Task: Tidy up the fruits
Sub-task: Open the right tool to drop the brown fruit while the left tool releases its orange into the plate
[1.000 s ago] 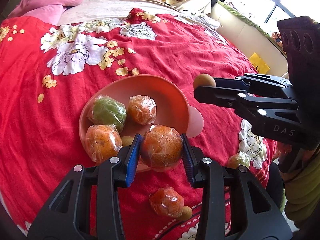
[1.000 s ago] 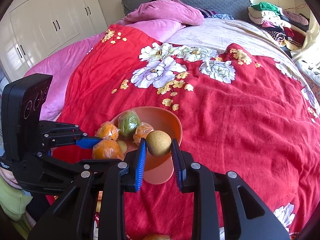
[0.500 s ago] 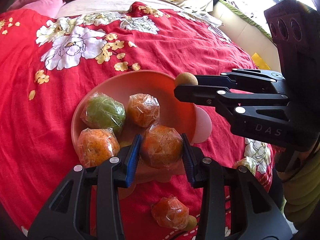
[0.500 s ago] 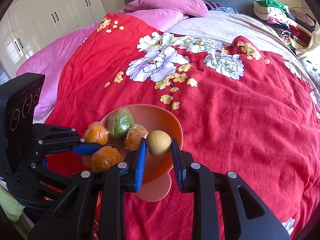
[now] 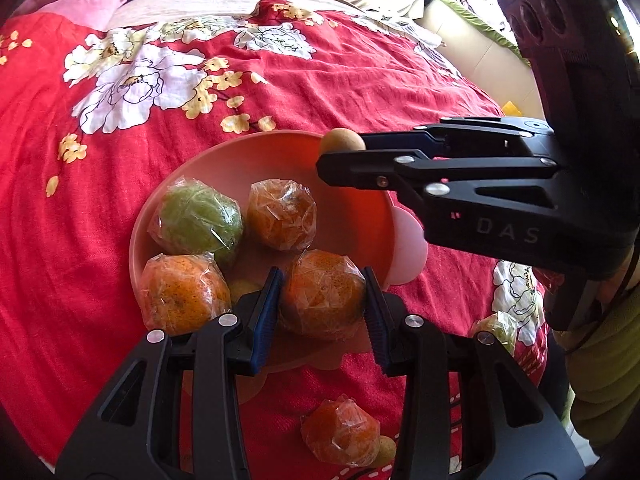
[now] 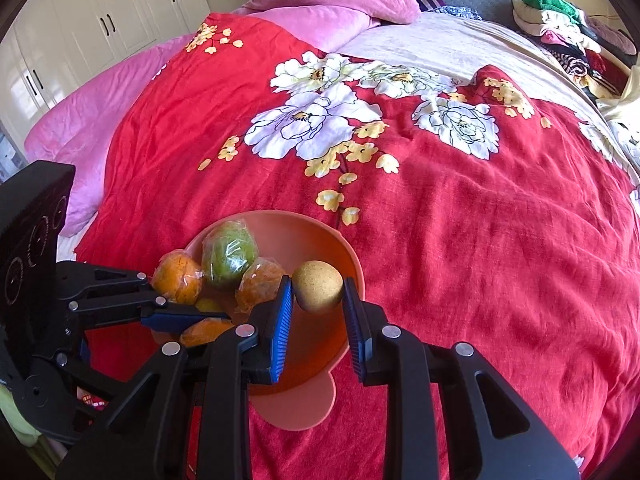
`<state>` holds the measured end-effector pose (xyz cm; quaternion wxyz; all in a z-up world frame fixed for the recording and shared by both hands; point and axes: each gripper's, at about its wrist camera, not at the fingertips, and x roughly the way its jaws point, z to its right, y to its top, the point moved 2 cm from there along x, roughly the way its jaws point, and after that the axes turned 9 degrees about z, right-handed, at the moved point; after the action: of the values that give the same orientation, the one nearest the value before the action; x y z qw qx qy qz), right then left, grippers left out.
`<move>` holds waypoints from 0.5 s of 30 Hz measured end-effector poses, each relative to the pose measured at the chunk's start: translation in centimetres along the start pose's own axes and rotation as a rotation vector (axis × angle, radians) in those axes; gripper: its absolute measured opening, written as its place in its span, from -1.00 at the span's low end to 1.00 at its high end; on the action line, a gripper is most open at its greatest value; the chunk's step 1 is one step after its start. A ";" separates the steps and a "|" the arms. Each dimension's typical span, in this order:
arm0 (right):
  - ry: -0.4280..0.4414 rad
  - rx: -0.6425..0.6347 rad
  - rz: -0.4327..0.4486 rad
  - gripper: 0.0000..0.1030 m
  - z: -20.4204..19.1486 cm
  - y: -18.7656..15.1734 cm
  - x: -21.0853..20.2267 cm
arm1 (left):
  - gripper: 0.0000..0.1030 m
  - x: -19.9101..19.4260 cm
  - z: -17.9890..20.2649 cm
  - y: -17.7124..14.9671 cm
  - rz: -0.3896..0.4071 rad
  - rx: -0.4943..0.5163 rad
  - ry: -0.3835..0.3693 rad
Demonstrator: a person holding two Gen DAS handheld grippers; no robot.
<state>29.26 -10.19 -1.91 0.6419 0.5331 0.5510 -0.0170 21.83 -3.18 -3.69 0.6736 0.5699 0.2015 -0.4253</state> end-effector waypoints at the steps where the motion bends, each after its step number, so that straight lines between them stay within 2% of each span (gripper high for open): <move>1: 0.000 -0.002 -0.002 -0.53 -0.1 0.1 0.1 | -0.38 0.0 0.0 0.0 0.000 -0.001 -0.001; 15: -0.009 -0.013 -0.044 -0.53 -0.2 0.3 1.7 | -0.32 -0.7 0.0 0.1 0.017 -0.004 -0.006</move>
<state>29.95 -8.93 -2.95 0.6472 0.5165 0.5599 -0.0298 21.51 -2.92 -3.08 0.6790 0.5689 0.1955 -0.4208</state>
